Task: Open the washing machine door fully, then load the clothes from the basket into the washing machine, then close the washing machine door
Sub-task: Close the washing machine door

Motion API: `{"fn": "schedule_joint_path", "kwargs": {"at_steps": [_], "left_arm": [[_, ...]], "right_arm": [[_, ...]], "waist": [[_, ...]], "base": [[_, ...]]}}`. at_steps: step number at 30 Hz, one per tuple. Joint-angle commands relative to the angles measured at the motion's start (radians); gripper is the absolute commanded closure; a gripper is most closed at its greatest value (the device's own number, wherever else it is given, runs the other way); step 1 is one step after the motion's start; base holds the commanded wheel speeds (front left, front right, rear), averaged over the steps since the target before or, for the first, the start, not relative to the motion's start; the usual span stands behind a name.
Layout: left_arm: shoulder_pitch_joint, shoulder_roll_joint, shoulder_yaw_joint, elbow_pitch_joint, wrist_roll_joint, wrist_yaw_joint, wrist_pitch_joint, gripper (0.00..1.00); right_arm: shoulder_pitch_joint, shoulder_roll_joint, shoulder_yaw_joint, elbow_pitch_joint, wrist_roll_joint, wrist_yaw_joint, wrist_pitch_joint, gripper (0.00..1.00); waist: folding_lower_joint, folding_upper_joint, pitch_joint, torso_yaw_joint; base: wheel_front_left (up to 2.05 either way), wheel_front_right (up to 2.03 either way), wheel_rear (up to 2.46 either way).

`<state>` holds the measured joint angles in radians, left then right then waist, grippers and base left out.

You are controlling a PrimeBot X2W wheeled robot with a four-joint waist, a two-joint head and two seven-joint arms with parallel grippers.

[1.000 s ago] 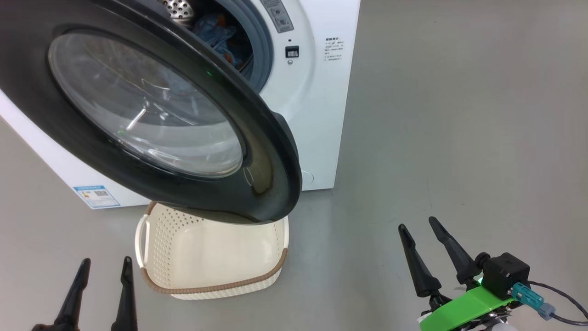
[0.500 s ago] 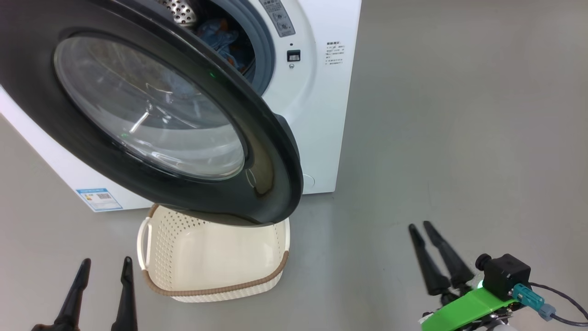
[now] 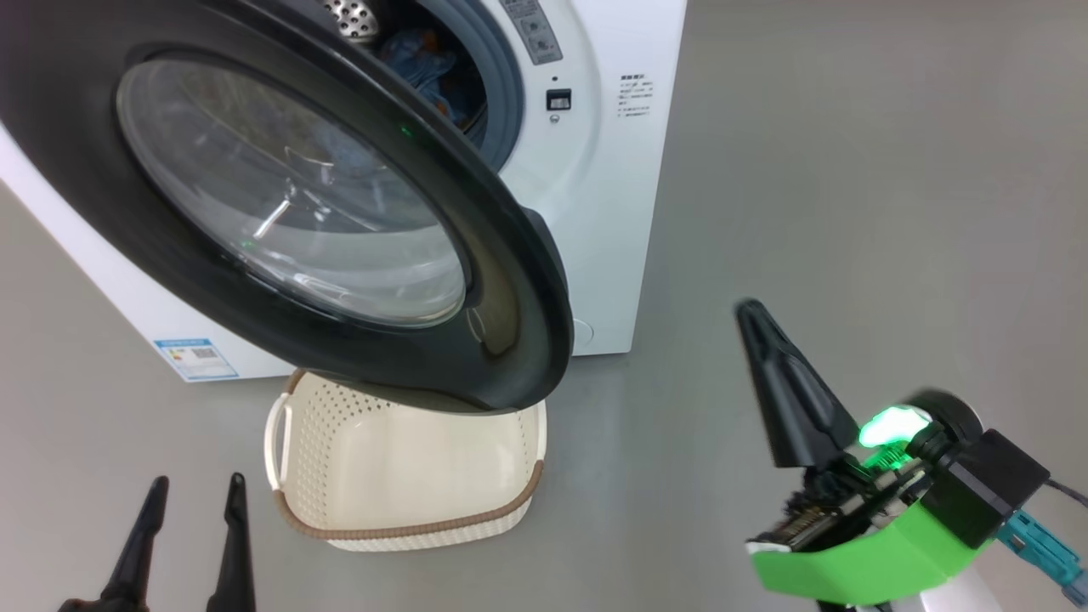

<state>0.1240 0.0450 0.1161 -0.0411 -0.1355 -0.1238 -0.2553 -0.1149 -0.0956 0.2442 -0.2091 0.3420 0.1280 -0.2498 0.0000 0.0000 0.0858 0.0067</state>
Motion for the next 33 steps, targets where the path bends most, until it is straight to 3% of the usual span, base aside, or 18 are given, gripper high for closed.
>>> {"fn": "schedule_joint_path", "kwargs": {"at_steps": [1, 5, 8, 19, 25, 33], "left_arm": [[-0.032, 0.005, 0.027, -0.021, 0.006, -0.003, -0.006, 0.00], [-0.051, 0.005, 0.005, -0.016, 0.003, -0.004, -0.006, 0.00], [-0.063, 0.005, -0.014, -0.012, -0.001, -0.004, -0.006, 0.00], [-0.131, 0.005, -0.089, -0.015, -0.039, -0.004, -0.006, 0.00], [-0.182, 0.005, -0.119, -0.016, -0.055, -0.005, -0.006, 0.00], [-0.218, 0.005, -0.137, -0.014, -0.071, -0.002, -0.006, 0.00]], "right_arm": [[-0.044, -0.003, 0.050, -0.054, 0.007, 0.003, -0.012, 1.00], [-0.111, -0.028, 0.165, -0.143, 0.023, 0.003, -0.012, 1.00], [-0.149, -0.052, 0.257, -0.126, 0.039, 0.003, -0.012, 1.00], [-0.262, -0.097, 0.573, 0.299, 0.150, 0.003, 0.001, 1.00], [-0.331, -0.090, 0.588, 0.438, 0.161, 0.003, -0.011, 1.00], [-0.371, -0.068, 0.469, 0.454, 0.111, 0.003, -0.012, 1.00]], "waist": [[0.0000, 0.0000, 0.005, 0.008], [0.0000, 0.0000, 0.013, 0.036], [0.0000, 0.0000, 0.017, 0.063], [0.0000, 0.0000, 0.099, 0.182], [0.0000, 0.0000, 0.166, 0.223], [0.0000, 0.0000, 0.231, 0.241]], "base": [[0.00, 0.00, 0.00], [0.00, 0.00, 0.00], [0.00, 0.00, 0.00], [0.00, 0.00, 0.00], [0.00, 0.00, 0.00], [0.00, 0.00, 0.00]]}}
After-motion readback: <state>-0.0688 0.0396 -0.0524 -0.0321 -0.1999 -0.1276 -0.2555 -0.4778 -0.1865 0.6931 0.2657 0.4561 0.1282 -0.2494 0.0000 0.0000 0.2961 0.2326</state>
